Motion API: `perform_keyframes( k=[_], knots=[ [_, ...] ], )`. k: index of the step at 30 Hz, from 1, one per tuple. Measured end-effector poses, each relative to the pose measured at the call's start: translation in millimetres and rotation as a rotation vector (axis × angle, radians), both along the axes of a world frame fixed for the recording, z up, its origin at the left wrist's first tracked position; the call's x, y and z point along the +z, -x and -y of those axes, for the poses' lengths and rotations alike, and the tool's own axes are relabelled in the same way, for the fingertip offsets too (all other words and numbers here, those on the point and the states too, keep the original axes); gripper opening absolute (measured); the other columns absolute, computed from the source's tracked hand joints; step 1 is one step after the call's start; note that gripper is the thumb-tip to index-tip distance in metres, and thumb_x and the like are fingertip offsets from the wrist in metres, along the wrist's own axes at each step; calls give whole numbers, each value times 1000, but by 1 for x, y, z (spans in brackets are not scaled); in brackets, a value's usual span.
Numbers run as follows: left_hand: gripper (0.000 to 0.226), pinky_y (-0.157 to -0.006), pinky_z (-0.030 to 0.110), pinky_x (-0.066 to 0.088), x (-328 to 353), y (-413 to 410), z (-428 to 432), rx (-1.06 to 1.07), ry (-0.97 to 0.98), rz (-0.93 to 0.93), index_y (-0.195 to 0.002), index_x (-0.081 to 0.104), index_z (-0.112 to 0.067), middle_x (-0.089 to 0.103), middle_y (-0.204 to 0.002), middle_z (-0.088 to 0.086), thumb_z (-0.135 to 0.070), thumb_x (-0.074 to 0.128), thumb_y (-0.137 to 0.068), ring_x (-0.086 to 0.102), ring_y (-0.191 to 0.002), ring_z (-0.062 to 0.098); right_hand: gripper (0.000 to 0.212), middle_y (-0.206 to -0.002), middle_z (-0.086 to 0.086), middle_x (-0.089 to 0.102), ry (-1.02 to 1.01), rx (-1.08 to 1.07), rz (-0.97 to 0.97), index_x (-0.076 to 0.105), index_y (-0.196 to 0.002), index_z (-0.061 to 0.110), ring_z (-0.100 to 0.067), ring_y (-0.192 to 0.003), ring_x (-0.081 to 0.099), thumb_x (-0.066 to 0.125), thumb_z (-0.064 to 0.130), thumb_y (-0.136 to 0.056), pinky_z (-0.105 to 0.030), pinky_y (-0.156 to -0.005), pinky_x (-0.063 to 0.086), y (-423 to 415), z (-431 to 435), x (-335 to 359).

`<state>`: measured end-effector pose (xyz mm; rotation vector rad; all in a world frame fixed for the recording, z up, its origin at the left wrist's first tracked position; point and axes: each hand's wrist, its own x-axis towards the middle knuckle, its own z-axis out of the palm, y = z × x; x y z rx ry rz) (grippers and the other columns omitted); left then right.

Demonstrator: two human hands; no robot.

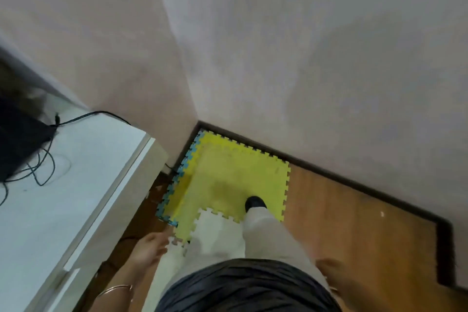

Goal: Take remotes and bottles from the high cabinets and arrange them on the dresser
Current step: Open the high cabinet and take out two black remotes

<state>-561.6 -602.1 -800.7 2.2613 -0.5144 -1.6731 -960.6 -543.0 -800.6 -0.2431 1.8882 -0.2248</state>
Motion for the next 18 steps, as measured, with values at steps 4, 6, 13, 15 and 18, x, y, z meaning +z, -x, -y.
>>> perform_keyframes(
  k=[4, 6, 13, 15, 18],
  knots=[
    [20, -76, 31, 40, 14, 41, 24, 153, -40, -1, -90, 59, -13, 63, -99, 10, -30, 49, -94, 58, -78, 21, 19, -99, -14, 54, 70, 163, -13, 54, -109, 3, -25, -89, 50, 42, 12, -97, -37, -85, 41, 44, 112, 22],
    [23, -78, 31, 40, 21, 52, 31, 184, -12, -2, -102, 59, -11, 63, -107, 9, -29, 46, -95, 60, -87, 22, 23, -108, -15, 57, 120, 300, -31, 55, -114, 2, -26, -91, 53, 45, 10, -95, -31, -69, 44, 57, 171, 29],
    [22, -82, 32, 42, 44, 65, 25, 441, 22, 37, -110, 56, -10, 64, -106, 9, -24, 45, -96, 59, -95, 25, 12, -77, -10, 58, 308, 531, 33, 63, -94, 4, -17, -65, 53, 52, 6, -91, -26, -60, 40, 6, 307, 51],
    [24, -87, 35, 39, 40, 63, 13, 545, -15, 20, -112, 56, -9, 63, -112, 11, -24, 46, -95, 59, -102, 28, 19, -80, -10, 58, 275, 615, 69, 60, -106, 0, -19, -65, 54, 54, 8, -90, -26, -59, 40, -12, 324, 45],
    [26, -87, 34, 37, 37, 64, 2, 707, -50, -3, -112, 56, -9, 62, -112, 11, -26, 46, -96, 57, -101, 28, 21, -73, -6, 55, 197, 798, 73, 59, -108, 1, -15, -57, 51, 54, 12, -90, -20, -46, 34, -37, 337, 39]
  ],
)
